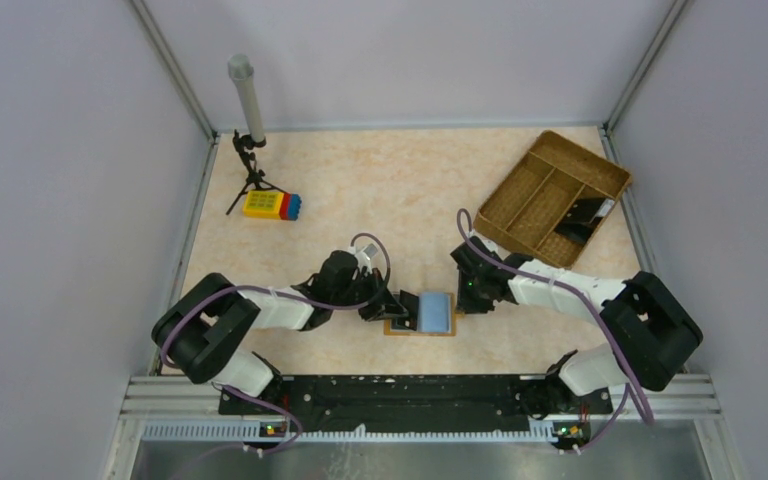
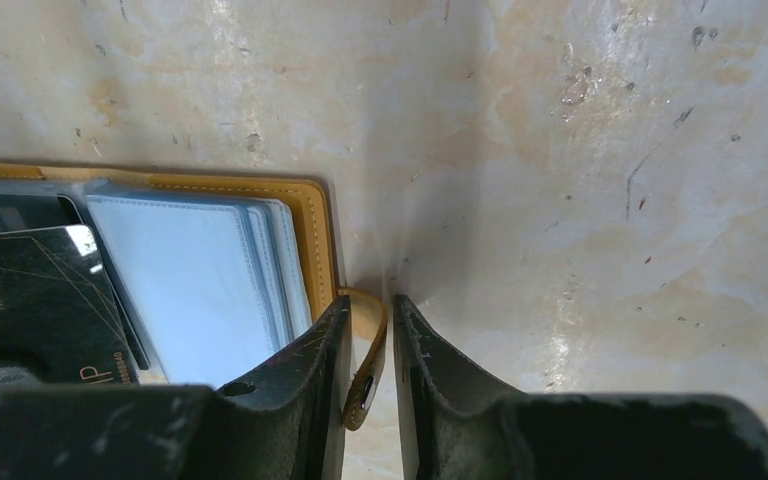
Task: Put the credit cards into the card holder
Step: Insert the credit card into the card holder.
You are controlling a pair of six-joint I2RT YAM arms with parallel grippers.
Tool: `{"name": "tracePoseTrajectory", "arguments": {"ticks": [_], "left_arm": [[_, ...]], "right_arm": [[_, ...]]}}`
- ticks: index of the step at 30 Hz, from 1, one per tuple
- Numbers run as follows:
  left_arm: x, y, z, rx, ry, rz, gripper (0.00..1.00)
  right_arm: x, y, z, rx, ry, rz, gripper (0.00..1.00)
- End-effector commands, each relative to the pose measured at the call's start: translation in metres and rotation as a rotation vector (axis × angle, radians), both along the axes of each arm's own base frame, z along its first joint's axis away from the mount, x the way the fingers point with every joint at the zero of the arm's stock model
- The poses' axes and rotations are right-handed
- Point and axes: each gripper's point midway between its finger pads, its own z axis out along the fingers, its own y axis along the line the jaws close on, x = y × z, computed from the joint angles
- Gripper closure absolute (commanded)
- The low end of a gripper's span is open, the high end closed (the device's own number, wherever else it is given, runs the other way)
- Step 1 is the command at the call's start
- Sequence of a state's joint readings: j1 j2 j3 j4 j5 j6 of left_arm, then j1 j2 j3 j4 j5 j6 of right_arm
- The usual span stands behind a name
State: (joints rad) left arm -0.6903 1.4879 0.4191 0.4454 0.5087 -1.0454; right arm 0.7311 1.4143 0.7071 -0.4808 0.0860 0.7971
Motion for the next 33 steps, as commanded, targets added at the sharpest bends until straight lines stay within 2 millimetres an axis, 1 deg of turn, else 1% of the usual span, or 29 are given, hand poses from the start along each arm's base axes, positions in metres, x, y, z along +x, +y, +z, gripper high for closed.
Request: {"name": "tracePoseTrajectory", "arguments": {"ticks": [1, 19, 24, 30, 33], "left_arm": [[0.001, -0.006, 0.009, -0.043, -0.049, -0.023, 1.0], [-0.003, -0.008, -0.005, -0.033, -0.027, -0.05, 1.0], [-0.004, -0.009, -0.003, -0.051, -0.036, -0.052, 1.0], [-0.003, -0.008, 0.009, -0.076, -0.078, -0.05, 1.0], [-0.004, -0.009, 0.011, -0.092, -0.077, -0.054, 1.0]], "right_arm": [[-0.006, -0.013, -0.013, -0.078, 0.025, -0.011, 0.79], [-0.007, -0.015, -0.014, -0.09, 0.03, -0.012, 0.8], [-0.009, -0.016, -0.017, -0.097, 0.039, -0.011, 0.8], [-0.009, -0.016, -0.017, -0.099, 0.036, -0.011, 0.81], [-0.009, -0.016, -0.017, -0.099, 0.038, -0.01, 0.81]]}}
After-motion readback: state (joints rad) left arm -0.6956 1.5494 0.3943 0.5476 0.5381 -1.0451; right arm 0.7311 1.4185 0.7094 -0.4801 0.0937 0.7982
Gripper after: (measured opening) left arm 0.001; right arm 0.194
